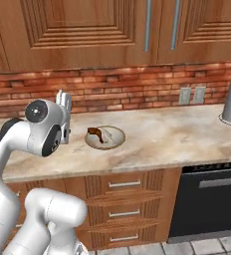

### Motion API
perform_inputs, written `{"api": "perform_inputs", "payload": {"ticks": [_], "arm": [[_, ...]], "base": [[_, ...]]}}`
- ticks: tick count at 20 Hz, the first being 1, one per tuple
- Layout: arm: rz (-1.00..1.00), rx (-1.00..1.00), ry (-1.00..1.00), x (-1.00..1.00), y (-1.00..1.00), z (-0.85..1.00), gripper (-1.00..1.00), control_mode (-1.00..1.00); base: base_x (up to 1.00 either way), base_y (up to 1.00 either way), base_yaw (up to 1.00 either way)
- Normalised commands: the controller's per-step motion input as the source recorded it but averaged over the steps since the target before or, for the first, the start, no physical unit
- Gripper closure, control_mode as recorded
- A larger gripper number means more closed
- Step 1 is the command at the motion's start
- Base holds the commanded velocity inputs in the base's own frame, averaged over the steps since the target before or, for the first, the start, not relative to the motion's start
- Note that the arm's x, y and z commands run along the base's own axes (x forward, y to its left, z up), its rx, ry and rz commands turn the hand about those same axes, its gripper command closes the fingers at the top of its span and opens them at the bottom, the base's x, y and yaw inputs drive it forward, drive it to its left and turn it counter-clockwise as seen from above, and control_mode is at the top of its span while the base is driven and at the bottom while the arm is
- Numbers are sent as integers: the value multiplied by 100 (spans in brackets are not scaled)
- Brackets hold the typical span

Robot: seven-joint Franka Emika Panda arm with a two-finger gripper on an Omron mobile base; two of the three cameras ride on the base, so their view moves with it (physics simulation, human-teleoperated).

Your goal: Place the bowl with the bell pepper and cucumber on the second highest shelf of the fridge. Place the bowl with the fish and chicken drumstick on the top shelf of the fridge.

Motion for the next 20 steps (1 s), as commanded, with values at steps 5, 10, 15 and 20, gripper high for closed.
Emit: {"api": "perform_inputs", "payload": {"ticks": [5, 10, 15, 20], "arm": [[0, 0, 0, 0, 0, 0, -100, 100], [0, 0, 0, 0, 0, 0, -100, 100], [0, 0, 0, 0, 0, 0, -100, 100], [0, 0, 0, 0, 0, 0, -100, 100]], "base": [[62, -68, 31], [-8, -13, 9], [-13, -44, 0], [19, -46, 19]]}}
